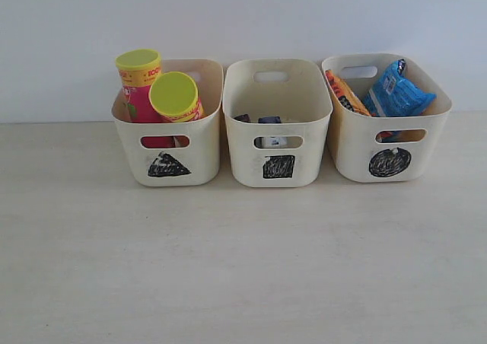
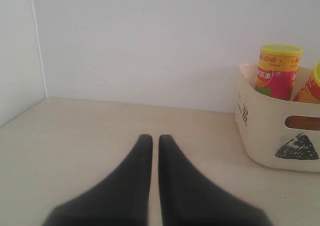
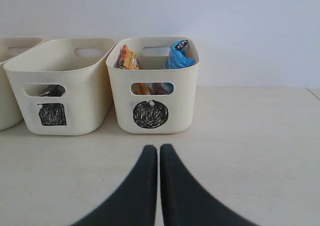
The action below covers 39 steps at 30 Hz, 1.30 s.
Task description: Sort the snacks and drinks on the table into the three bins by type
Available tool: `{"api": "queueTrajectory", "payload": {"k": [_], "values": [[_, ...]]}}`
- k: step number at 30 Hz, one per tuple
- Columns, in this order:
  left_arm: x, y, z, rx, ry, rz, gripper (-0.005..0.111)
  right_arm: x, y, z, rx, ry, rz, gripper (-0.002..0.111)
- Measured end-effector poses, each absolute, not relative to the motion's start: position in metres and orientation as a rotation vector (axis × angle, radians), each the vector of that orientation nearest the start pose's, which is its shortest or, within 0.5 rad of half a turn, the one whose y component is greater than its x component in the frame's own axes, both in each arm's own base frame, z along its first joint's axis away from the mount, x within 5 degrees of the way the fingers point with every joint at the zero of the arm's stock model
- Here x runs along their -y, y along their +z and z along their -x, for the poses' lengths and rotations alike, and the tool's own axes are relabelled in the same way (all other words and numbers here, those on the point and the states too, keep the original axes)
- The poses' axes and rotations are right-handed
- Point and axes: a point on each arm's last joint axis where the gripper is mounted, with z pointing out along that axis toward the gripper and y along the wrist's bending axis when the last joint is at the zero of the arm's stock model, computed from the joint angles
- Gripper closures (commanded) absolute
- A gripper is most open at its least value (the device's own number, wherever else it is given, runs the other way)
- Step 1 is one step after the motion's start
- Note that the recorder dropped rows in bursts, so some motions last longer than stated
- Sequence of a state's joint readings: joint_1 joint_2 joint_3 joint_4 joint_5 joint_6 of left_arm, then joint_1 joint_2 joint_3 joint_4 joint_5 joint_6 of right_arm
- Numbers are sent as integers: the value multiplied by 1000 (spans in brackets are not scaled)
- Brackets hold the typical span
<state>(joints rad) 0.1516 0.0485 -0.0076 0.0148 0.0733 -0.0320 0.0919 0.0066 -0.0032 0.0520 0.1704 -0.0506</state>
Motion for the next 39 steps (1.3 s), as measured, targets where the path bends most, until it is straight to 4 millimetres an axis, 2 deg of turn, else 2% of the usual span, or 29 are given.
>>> {"api": "queueTrajectory", "payload": {"k": [25,33,39], "values": [[-9,207,-56,-1555,110,126,103,-6,198,-56,-1656,78,82,108],[-5,207,-56,-1560,106,24,103,-6,198,-56,-1656,78,82,108],[-5,207,-56,-1560,114,14,103,-6,198,-56,-1656,78,82,108]]}}
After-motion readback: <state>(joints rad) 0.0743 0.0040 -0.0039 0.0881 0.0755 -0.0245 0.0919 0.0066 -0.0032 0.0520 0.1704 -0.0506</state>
